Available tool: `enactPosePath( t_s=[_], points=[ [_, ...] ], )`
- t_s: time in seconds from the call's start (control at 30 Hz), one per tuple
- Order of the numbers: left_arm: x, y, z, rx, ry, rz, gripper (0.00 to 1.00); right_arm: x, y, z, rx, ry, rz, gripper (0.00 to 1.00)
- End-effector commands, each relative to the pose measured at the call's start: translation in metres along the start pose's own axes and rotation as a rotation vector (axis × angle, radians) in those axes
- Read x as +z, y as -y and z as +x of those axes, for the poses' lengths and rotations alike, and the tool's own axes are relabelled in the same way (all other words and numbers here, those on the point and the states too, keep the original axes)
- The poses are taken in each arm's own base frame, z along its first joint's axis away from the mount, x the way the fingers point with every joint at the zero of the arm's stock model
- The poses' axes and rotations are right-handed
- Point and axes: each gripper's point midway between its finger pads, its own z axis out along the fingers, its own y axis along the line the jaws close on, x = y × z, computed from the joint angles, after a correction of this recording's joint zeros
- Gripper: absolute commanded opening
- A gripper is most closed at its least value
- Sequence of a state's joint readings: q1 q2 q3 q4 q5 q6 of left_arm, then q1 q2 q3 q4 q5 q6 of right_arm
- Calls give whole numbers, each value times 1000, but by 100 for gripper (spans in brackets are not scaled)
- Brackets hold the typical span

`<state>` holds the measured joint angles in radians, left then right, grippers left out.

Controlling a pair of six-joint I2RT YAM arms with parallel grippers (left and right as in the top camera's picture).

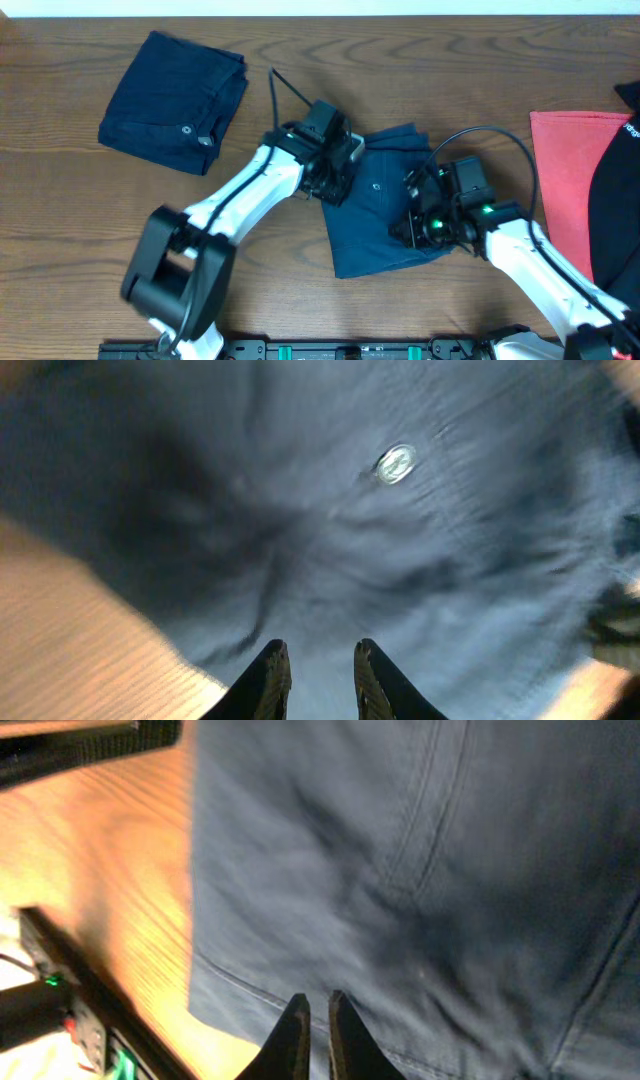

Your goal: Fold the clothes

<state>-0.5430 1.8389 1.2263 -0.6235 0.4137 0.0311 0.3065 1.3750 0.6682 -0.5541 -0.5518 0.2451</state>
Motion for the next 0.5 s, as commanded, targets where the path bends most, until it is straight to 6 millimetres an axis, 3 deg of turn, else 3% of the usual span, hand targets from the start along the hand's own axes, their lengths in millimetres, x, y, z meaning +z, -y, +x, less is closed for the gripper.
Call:
enactPosePath(
  t_s=[0.0,0.13,0.23,0.33,0.47],
  points=[
    [27,-4,17,-20,-70,45,24,13,38,25,168,-93,214,7],
    [42,-15,16,-33,-76,41,24,19,69,47,288,-179,366,6],
    [30,-21,4,-51,-42,36,24,23,70,49,299,-194,363,4],
    [-4,-23,-10,-82,-21,29,29,20,53,36,213,-173,282,3],
    [-63,-17,-24,-98,41,18,49,-3,16,5,31,-73,169,3]
  ],
)
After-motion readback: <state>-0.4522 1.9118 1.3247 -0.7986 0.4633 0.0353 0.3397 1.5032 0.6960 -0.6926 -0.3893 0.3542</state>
